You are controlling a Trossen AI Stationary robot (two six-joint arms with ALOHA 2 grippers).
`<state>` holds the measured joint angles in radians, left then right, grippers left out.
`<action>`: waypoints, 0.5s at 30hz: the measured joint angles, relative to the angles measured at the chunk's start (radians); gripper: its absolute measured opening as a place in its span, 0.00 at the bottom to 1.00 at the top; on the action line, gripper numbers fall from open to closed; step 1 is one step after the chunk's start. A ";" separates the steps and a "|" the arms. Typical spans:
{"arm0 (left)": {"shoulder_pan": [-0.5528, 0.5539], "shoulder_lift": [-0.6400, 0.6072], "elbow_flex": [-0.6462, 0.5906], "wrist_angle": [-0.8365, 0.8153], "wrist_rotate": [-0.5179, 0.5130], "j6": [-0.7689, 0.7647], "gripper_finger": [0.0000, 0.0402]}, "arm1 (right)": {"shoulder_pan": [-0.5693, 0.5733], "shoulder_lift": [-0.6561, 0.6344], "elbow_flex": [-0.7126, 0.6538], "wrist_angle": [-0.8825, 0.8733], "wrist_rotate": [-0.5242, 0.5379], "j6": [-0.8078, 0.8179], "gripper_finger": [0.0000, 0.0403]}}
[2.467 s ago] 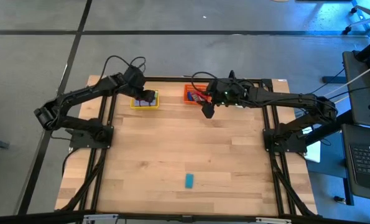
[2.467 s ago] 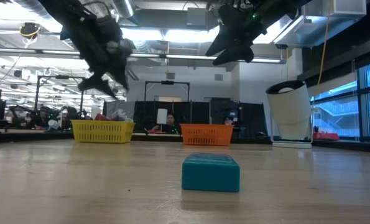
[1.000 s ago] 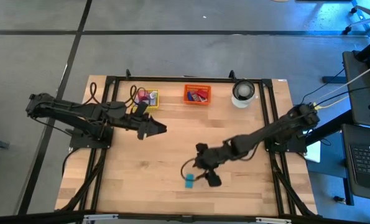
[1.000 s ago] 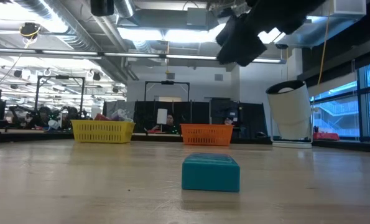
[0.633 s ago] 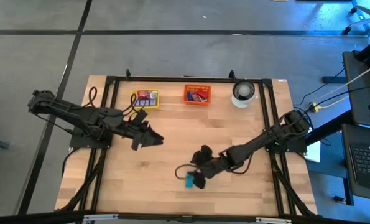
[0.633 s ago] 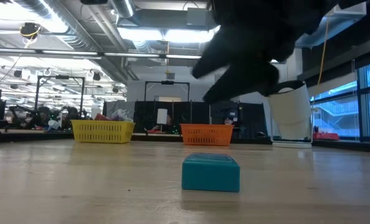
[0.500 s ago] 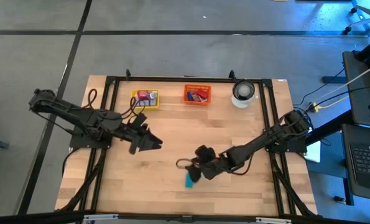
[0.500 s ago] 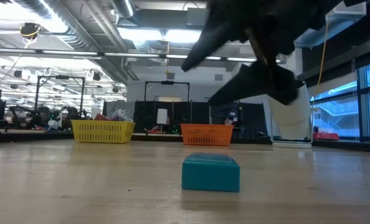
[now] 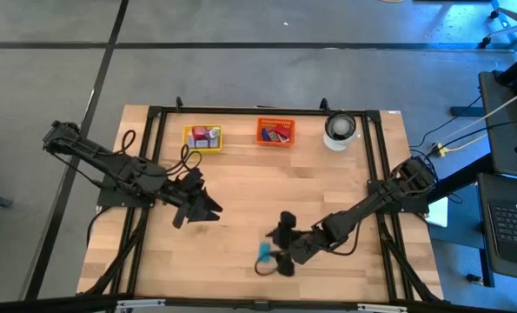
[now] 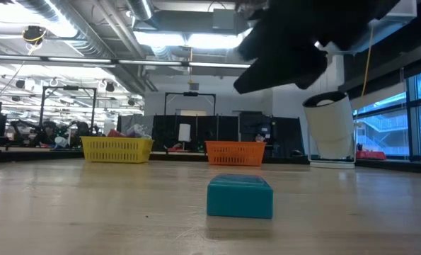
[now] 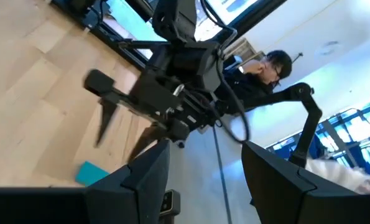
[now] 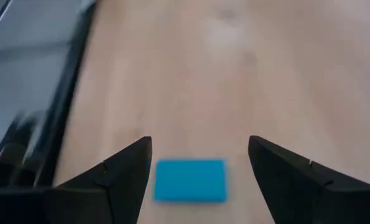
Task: Pick & Place Office items
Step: Put the blue digital timer into the orange bin
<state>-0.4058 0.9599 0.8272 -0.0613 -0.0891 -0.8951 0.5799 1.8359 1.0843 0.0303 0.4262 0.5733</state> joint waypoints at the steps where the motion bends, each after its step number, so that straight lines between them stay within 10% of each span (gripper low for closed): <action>1: -0.003 0.000 0.000 -0.004 0.000 0.000 0.49 | 0.001 0.000 0.000 0.000 -0.039 -0.064 0.67; 15: -0.070 0.000 0.000 -0.028 -0.166 -0.007 0.49 | -0.119 0.026 0.000 -0.008 -0.574 -0.683 0.67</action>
<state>-0.4762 0.9600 0.8272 -0.0895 -0.2547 -0.9024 0.4610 1.8622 1.0843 0.0218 -0.1481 -0.1092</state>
